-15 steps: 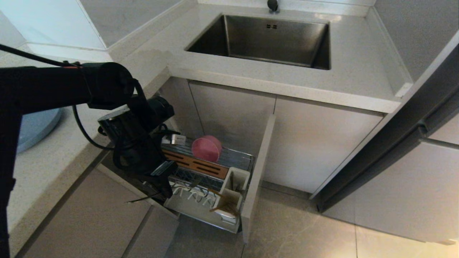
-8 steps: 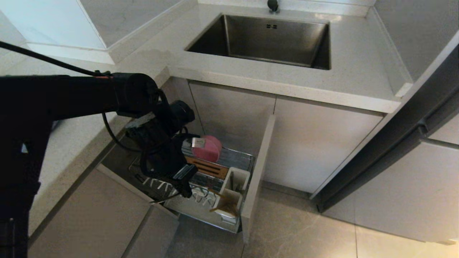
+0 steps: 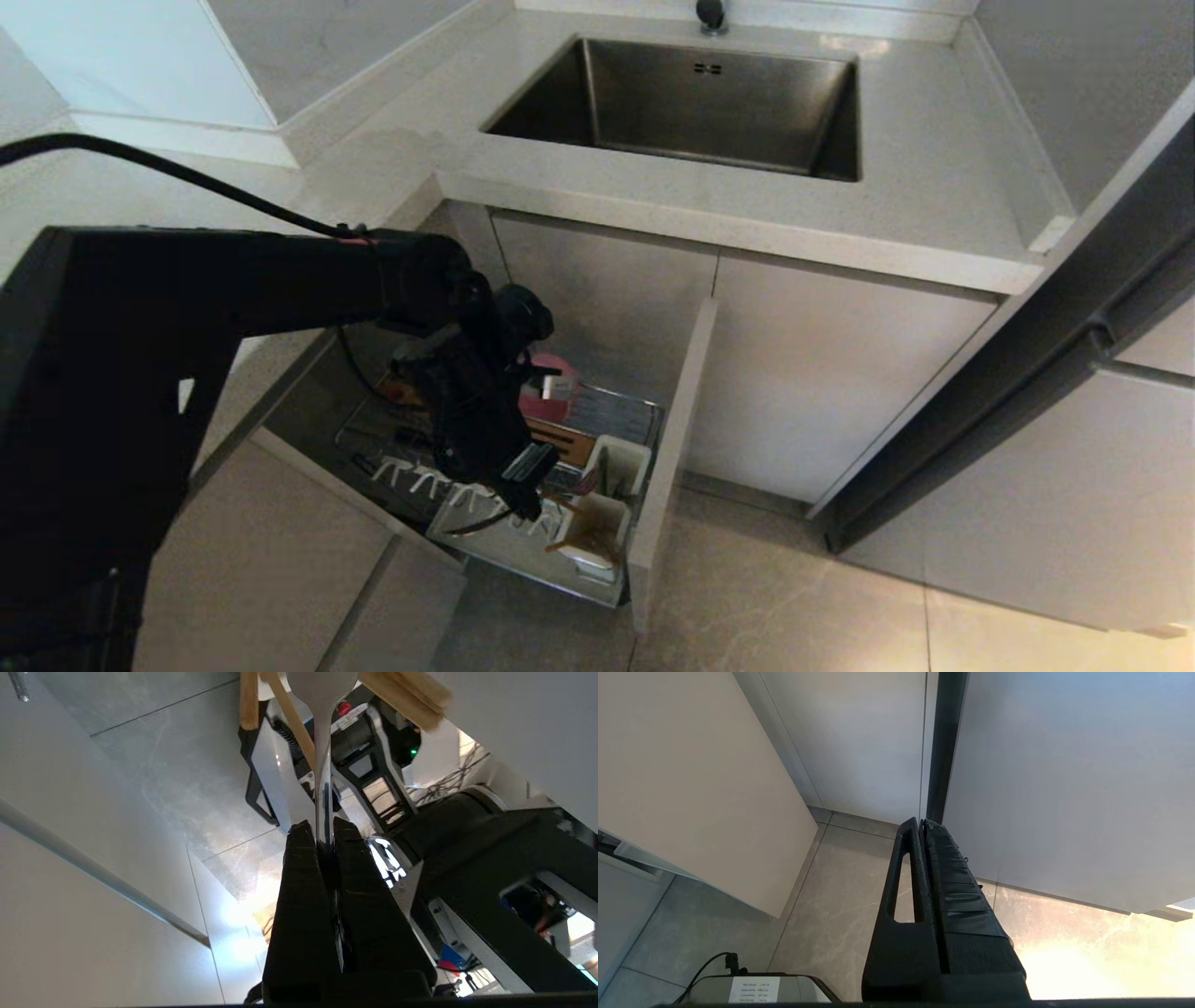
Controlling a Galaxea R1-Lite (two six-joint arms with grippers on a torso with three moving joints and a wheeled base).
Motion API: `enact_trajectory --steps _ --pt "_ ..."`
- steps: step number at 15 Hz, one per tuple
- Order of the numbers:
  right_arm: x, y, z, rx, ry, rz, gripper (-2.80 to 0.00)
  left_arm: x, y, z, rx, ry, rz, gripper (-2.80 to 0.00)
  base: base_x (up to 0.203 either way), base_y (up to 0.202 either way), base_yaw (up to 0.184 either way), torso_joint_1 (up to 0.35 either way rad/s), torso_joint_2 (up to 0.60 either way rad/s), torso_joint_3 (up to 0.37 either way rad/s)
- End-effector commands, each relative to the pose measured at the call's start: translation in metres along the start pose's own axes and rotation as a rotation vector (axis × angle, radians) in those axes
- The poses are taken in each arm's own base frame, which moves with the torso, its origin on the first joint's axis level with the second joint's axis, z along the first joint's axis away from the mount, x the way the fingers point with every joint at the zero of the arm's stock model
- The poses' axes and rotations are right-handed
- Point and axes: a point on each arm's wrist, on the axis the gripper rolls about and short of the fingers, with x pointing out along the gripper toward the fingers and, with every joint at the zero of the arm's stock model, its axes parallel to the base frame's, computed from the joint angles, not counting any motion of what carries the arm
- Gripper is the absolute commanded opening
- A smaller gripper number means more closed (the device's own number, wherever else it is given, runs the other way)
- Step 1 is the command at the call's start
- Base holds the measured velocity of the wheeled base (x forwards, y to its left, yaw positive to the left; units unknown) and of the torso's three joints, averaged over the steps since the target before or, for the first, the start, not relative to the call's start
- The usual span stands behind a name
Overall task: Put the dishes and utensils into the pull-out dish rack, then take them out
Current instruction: Pick up the fork and place it in the cupboard
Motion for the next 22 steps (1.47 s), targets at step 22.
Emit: enact_trajectory --steps 22 --pt "0.000 0.000 0.000 0.000 -0.001 0.000 -2.80 0.047 -0.027 0.031 -0.173 -0.067 0.088 -2.80 0.000 0.000 0.000 0.000 0.00 0.000"
